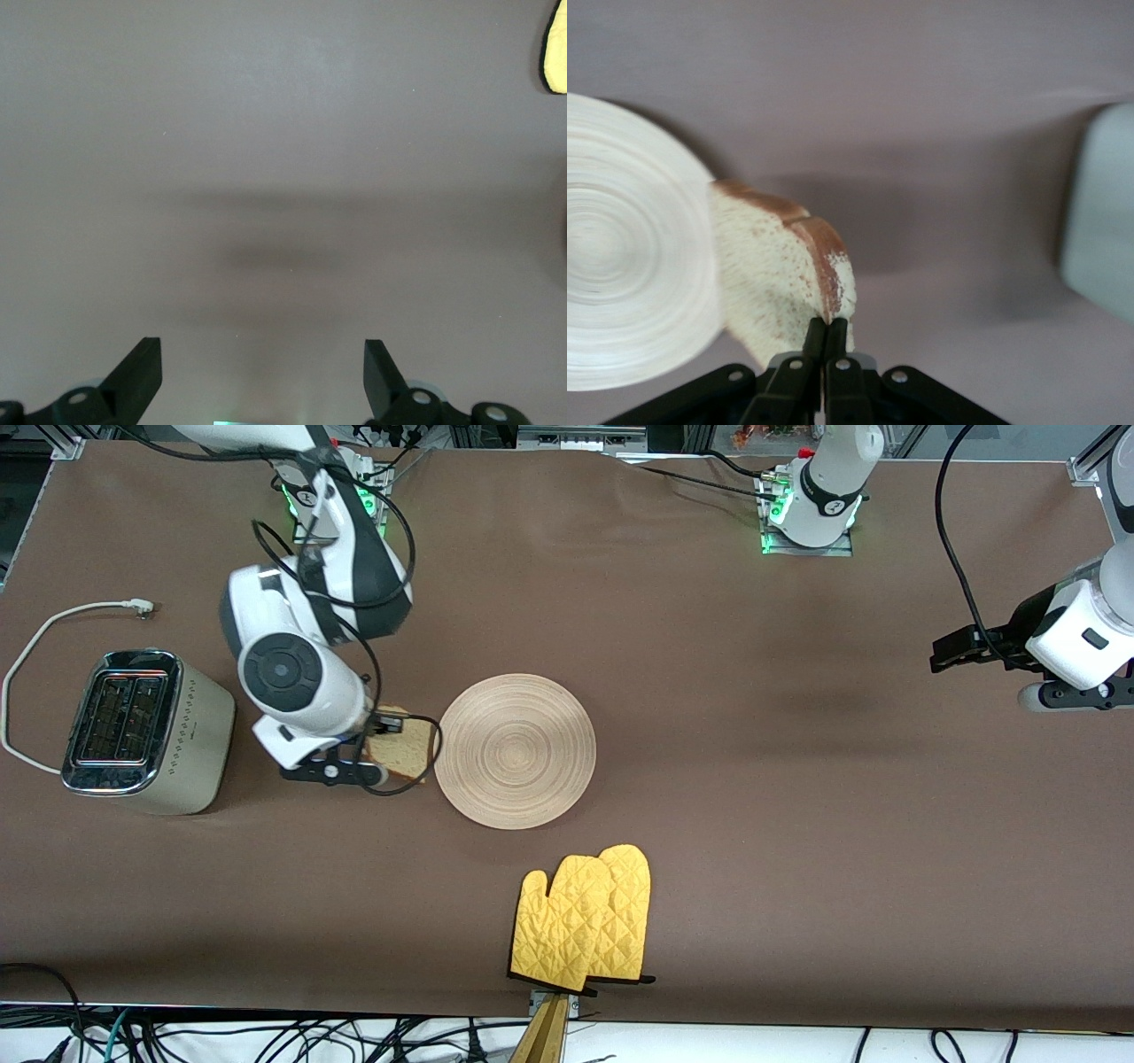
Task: Move plate and put bread in toaster
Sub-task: 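Lift the bread with the right gripper and carry it to the toaster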
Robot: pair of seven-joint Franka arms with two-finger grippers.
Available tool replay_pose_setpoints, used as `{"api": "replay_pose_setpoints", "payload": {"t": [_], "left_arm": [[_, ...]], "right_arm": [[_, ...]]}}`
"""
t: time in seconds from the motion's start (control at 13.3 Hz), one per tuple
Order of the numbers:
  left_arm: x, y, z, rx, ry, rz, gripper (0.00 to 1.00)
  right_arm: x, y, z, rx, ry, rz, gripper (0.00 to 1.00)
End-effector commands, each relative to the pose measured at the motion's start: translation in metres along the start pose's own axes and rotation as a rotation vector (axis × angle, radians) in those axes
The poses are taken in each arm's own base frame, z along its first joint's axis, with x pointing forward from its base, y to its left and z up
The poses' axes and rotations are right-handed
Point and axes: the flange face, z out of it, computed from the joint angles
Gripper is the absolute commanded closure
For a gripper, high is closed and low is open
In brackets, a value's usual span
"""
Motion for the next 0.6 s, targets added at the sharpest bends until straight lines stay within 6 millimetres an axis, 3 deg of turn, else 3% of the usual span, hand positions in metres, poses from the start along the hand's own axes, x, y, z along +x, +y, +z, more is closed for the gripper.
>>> {"api": "replay_pose_setpoints", "payload": {"t": [0.0,0.15,0.53], "left_arm": [[0.008,0.004,0.000,-0.017,0.009,-0.003,0.00],[0.015,0.004,0.005,-0.021,0.019,-0.030,0.00],[0.020,-0.003,0.011,-0.004,0.017,-0.071,0.00]], "right_arm": [[0.008,0.040,-0.020,-0.146,-0.020,-0.027,1.00],[0.017,0.090,-0.021,-0.241,-0.048,-0.042,1.00],[0.028,0.242,-0.018,-0.304,-0.155,-0.053,1.00]]}}
